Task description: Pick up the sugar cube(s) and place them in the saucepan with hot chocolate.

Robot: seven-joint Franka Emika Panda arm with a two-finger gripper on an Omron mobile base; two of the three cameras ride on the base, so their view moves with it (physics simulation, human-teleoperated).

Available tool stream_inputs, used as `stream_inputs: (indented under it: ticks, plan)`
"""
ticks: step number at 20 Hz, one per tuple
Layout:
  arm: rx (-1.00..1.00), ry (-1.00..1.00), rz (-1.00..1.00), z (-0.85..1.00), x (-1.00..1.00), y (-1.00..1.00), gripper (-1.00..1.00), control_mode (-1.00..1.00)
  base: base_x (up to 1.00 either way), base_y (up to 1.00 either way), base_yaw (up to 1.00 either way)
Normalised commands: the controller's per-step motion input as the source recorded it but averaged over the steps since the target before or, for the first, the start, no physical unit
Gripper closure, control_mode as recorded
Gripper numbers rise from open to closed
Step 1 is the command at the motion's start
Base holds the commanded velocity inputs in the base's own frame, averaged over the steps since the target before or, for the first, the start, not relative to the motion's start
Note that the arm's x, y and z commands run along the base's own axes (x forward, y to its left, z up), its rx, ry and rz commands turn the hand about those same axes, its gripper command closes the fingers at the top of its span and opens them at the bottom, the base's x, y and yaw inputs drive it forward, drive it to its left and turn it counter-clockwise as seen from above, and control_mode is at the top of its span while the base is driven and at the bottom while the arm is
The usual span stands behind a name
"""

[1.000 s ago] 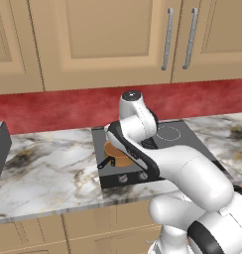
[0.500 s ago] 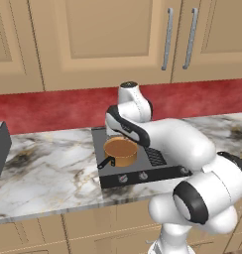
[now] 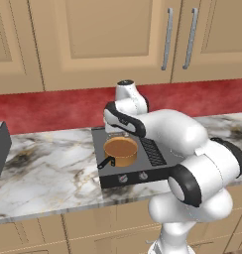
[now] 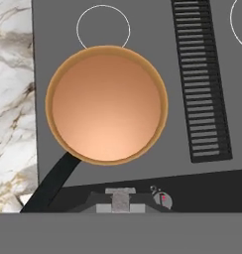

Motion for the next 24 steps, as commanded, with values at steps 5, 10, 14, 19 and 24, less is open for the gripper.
stream_inputs:
  ticks: [5, 10, 14, 19, 24]
  plan:
    - [0.0, 0.0, 0.0, -0.31, 0.22, 0.0, 1.0, -1.0, 0.0, 0.0, 0.0]
    - [-0.01, 0.0, 0.0, -0.39, 0.27, 0.0, 1.0, -1.0, 0.0, 0.0, 0.0]
    - [-0.02, 0.0, 0.0, -0.41, 0.3, 0.0, 1.0, -1.0, 0.0, 0.0, 0.0]
    - [-0.02, 0.0, 0.0, -0.28, 0.27, 0.0, 1.0, -1.0, 0.0, 0.0, 0.0]
    - [-0.04, 0.0, 0.0, -0.19, 0.29, 0.0, 1.0, -1.0, 0.0, 0.0, 0.0]
